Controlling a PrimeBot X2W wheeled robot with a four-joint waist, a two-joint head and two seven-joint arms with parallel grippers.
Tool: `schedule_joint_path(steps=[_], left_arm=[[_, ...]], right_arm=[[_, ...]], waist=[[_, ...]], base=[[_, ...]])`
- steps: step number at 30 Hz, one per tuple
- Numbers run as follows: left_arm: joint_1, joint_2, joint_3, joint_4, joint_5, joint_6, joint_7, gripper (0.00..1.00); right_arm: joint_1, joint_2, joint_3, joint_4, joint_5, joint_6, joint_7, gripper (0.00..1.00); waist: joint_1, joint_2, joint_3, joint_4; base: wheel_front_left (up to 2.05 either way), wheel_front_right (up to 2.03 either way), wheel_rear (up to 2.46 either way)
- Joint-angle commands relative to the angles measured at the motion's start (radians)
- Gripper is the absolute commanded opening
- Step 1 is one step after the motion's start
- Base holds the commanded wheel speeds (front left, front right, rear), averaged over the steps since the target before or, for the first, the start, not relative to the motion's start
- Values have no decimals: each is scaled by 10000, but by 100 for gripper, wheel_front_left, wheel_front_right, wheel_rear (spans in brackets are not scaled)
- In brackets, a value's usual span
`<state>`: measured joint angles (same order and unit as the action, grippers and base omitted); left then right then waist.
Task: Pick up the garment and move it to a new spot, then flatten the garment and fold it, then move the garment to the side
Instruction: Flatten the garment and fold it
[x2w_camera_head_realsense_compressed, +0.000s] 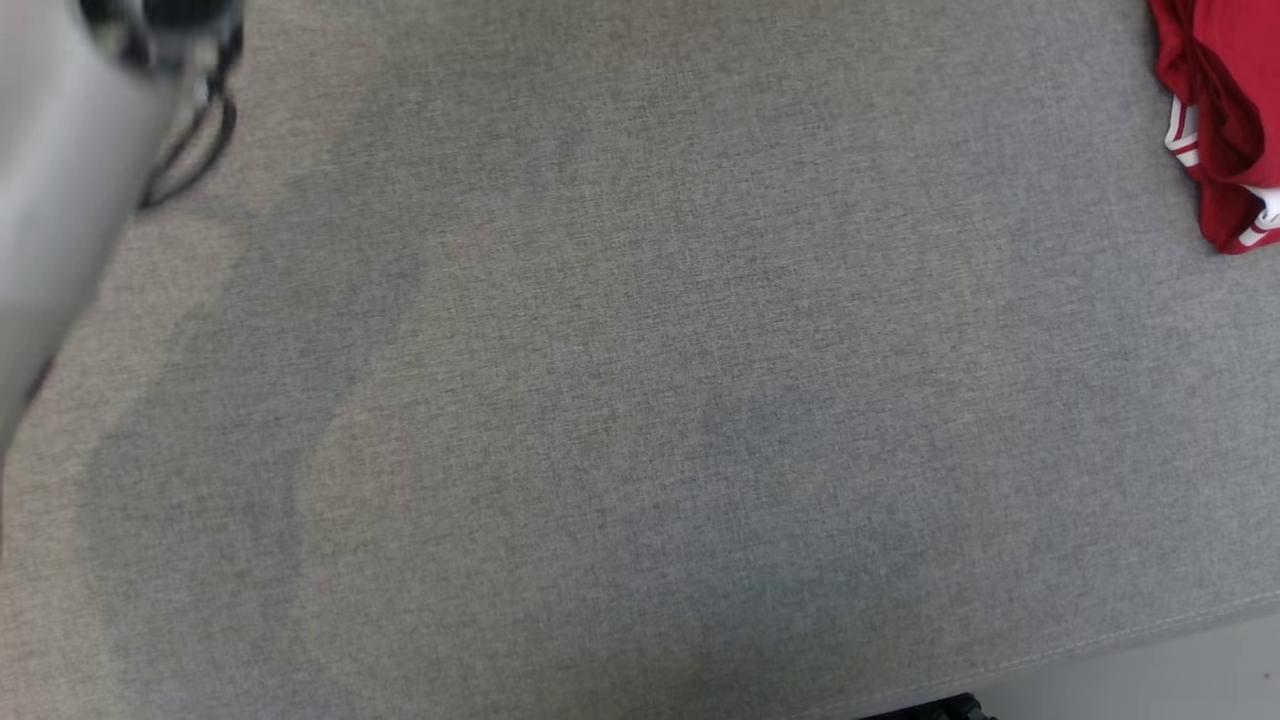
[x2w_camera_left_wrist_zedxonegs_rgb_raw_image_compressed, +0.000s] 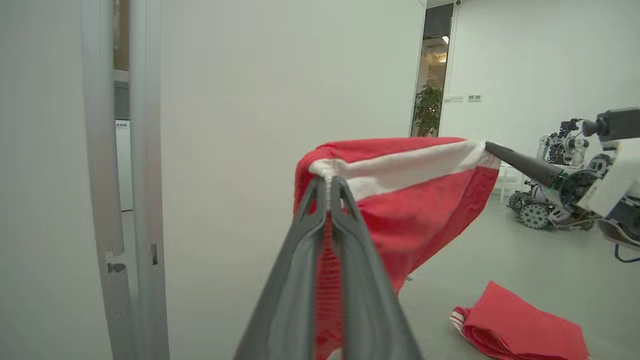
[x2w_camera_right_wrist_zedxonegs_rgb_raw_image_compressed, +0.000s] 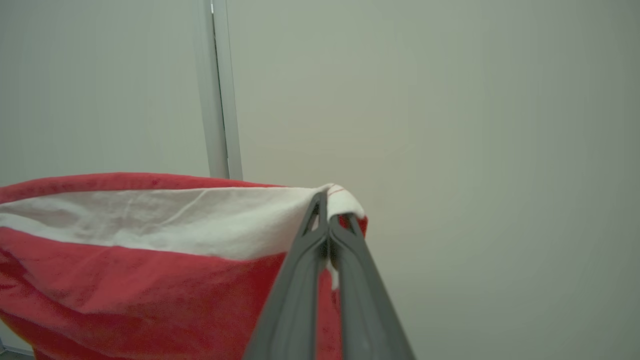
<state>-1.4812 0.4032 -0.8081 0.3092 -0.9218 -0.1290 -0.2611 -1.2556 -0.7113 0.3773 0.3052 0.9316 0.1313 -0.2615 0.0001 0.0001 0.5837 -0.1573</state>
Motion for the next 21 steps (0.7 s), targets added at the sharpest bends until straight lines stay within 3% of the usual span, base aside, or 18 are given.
schedule_joint_path(steps=[1,4,9,13,16,21], left_arm=[[604,302,36,-473,-38,-23,-40,0],[2401,746,236,-1603,-314,-23,-44,0],[5572,1077,188,-3220,-219,-23,-42,0],[7980,1170,127,-3736,162,-23,-42,0],[9644,1082,231,-3658,429,-23,-43,0],[11619,672,686,-3701,1053,-23,-43,0]], right_arm=[[630,-37,-161,-255,136,-8,-32,0],[2411,-253,-864,-838,222,-15,-38,0],[5852,198,-2118,-2141,262,-15,-36,0],[8663,744,-2783,-3110,342,-15,-37,0],[10630,965,-2816,-3782,587,-15,-38,0],[12986,809,-2900,-4669,966,-15,-37,0]], waist=[[-1,-1,45,-42],[-1,-1,74,166],[-1,-1,-250,403],[-1,-1,-752,513],[-1,-1,-1309,514],[-1,-1,-2016,641]], base=[[0,0,0],[0,0,0],[0,0,0],[0,0,0],[0,0,0],[0,0,0]])
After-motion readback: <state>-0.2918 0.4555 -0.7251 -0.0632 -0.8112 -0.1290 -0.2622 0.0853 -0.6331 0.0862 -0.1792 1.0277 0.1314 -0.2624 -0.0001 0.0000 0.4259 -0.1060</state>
